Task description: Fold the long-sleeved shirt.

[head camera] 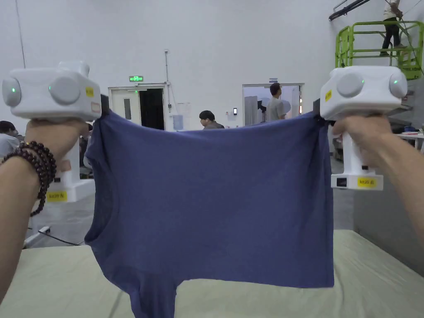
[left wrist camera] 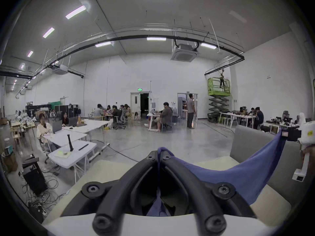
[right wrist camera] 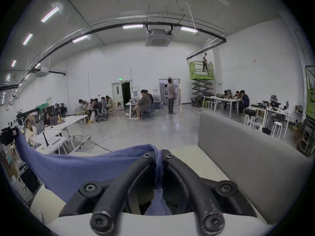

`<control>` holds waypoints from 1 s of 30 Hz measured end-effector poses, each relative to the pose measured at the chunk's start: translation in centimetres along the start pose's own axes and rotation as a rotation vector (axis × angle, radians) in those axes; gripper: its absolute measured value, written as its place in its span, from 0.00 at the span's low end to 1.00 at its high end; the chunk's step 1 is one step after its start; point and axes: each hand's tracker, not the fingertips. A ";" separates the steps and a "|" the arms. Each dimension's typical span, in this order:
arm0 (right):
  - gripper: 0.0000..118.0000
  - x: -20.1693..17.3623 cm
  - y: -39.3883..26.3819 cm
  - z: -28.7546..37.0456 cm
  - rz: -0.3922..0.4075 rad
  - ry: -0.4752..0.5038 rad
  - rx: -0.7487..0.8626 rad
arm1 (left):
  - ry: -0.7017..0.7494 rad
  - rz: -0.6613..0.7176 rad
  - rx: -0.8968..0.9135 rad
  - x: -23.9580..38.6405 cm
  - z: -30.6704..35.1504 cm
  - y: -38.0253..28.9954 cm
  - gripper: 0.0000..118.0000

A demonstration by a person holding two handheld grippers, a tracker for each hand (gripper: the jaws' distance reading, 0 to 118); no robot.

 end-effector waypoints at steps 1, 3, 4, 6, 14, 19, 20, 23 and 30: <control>0.02 0.0 -1.4 -0.5 0.011 0.004 -0.014 | -0.002 0.004 -0.014 0.0 -0.1 -1.6 0.00; 0.02 0.2 -4.1 -1.3 0.027 0.001 -0.049 | -0.015 0.014 -0.063 -0.2 -0.4 -4.9 0.00; 0.02 0.3 -5.5 -1.7 0.031 0.008 -0.072 | -0.013 0.022 -0.096 -0.3 -0.5 -6.7 0.00; 0.02 0.8 -8.3 -2.7 0.030 0.010 -0.101 | -0.030 0.026 -0.126 -0.3 -0.5 -10.1 0.00; 0.02 2.9 -17.3 -4.2 0.012 0.000 -0.232 | -0.069 0.064 -0.241 -1.0 -0.2 -19.5 0.00; 0.02 4.3 -20.2 -2.1 -0.026 -0.004 -0.281 | -0.086 0.069 -0.256 -1.5 2.9 -21.6 0.00; 0.02 4.5 -20.7 -1.0 -0.020 -0.002 -0.291 | -0.092 0.077 -0.249 -1.6 3.7 -22.0 0.00; 0.02 4.9 -22.7 1.5 0.009 0.004 -0.287 | -0.103 0.059 -0.265 -1.6 6.6 -22.9 0.00; 0.02 6.4 -29.8 8.7 0.042 0.018 -0.332 | -0.090 0.050 -0.327 -0.7 15.9 -28.0 0.00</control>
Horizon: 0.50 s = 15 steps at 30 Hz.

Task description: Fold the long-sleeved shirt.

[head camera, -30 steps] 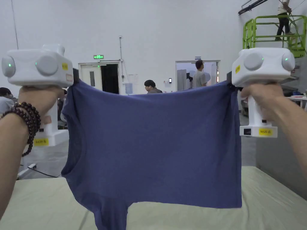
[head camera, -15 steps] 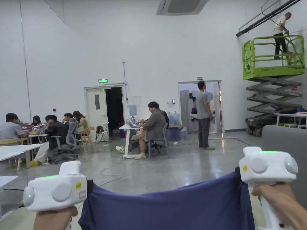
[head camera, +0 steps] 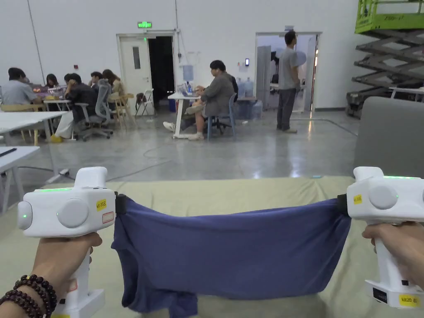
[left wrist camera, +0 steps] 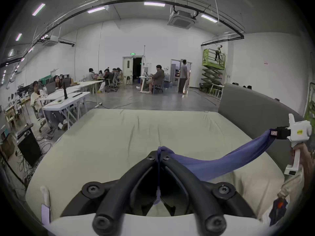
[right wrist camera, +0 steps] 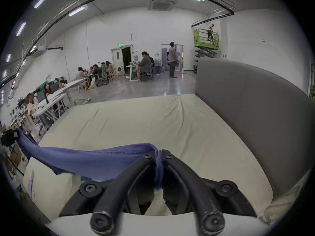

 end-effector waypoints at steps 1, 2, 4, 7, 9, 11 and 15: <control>0.02 0.3 -1.4 0.6 0.011 -0.004 -0.006 | -0.001 -0.003 -0.005 0.0 0.8 -1.3 0.00; 0.02 0.6 -3.0 1.5 0.027 -0.003 -0.017 | -0.003 -0.001 -0.019 -0.1 1.7 -2.9 0.00; 0.02 1.4 -6.1 2.9 0.024 0.006 -0.043 | -0.010 0.035 -0.065 0.0 3.7 -6.1 0.00; 0.02 2.3 -11.5 6.2 0.020 0.037 -0.105 | -0.009 0.035 -0.159 -0.6 5.9 -10.7 0.00; 0.02 2.7 -15.2 7.8 0.039 0.044 -0.142 | -0.013 0.004 -0.205 -0.6 7.9 -13.9 0.00; 0.02 3.2 -19.4 8.8 0.087 0.040 -0.185 | 0.000 -0.013 -0.239 -0.5 10.3 -17.3 0.00; 0.02 3.5 -25.9 10.6 0.121 0.026 -0.228 | -0.025 -0.048 -0.400 0.0 13.0 -23.0 0.00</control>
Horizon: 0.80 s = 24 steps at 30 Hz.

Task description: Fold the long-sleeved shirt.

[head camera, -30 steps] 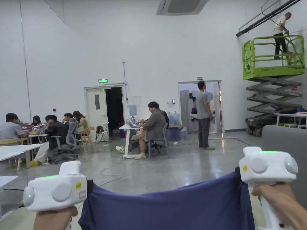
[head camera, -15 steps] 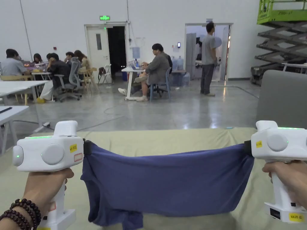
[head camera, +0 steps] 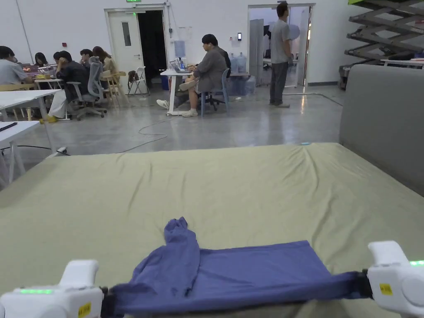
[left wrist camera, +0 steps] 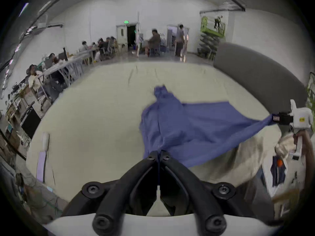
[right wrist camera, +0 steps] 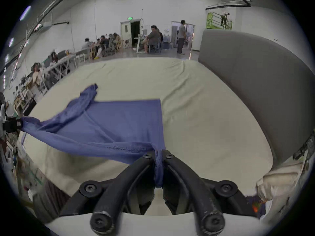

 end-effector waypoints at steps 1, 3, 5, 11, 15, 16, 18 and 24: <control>0.02 0.0 -1.5 -0.2 0.015 0.004 -0.042 | -0.023 -0.006 -0.057 0.1 -0.1 -1.5 0.00; 0.02 0.1 -4.1 -0.6 0.026 0.003 -0.098 | -0.044 0.008 -0.124 0.2 -0.3 -4.1 0.00; 0.02 0.2 -6.1 -0.9 0.050 0.007 -0.159 | -0.054 -0.020 -0.177 0.5 -0.5 -6.1 0.00; 0.02 0.2 -9.8 -0.2 0.132 0.039 -0.278 | -0.094 -0.051 -0.315 1.4 -0.3 -9.5 0.00; 0.02 -0.5 -10.9 -1.0 0.179 0.039 -0.346 | -0.080 -0.083 -0.359 1.7 -1.4 -10.5 0.00; 0.02 -0.5 -11.1 -1.4 0.176 0.038 -0.347 | -0.081 -0.084 -0.364 1.7 -1.7 -10.6 0.00; 0.05 -0.6 -11.2 -1.9 0.161 0.029 -0.354 | -0.080 -0.075 -0.360 1.6 -2.0 -10.7 0.00; 0.89 0.1 -9.9 -0.3 0.107 0.009 -0.338 | -0.072 -0.094 -0.299 1.1 -0.2 -9.5 0.99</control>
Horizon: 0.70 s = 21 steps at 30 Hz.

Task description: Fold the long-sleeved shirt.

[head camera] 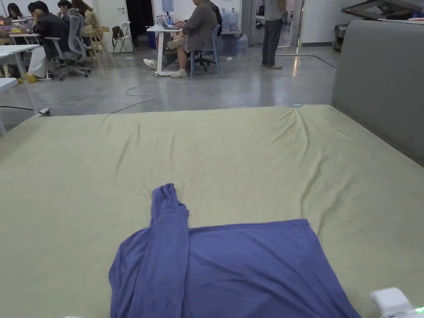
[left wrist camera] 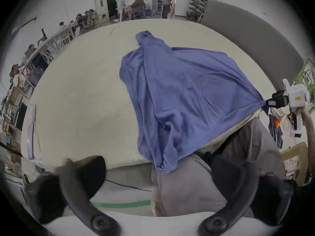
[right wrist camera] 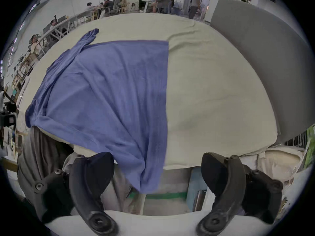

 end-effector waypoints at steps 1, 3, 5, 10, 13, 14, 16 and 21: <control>0.89 0.1 0.4 0.7 -0.002 -0.007 0.017 | -0.026 -0.015 0.068 0.0 0.9 0.4 0.99; 0.88 0.2 1.7 2.0 -0.020 -0.007 0.055 | -0.018 -0.002 0.046 -0.2 1.8 1.6 0.98; 0.65 -0.1 3.4 3.3 -0.058 0.006 0.109 | -0.016 0.032 0.068 -0.5 2.6 3.6 0.84; 0.00 -1.9 8.3 4.1 -0.059 0.033 0.232 | -0.007 0.032 0.233 -0.3 2.5 9.9 0.00; 0.00 -3.0 11.1 3.1 -0.037 0.046 0.227 | -0.067 0.068 0.235 -0.7 0.4 15.7 0.00; 0.00 -3.3 12.0 2.6 -0.029 0.054 0.230 | -0.071 0.068 0.237 -0.8 -0.5 17.8 0.00; 0.00 -3.4 14.2 1.4 -0.018 0.064 0.229 | -0.060 0.065 0.256 -1.4 -3.2 23.5 0.00; 0.00 -4.1 19.1 -3.0 -0.006 0.040 0.213 | -0.005 0.128 0.215 -4.1 -13.7 36.8 0.50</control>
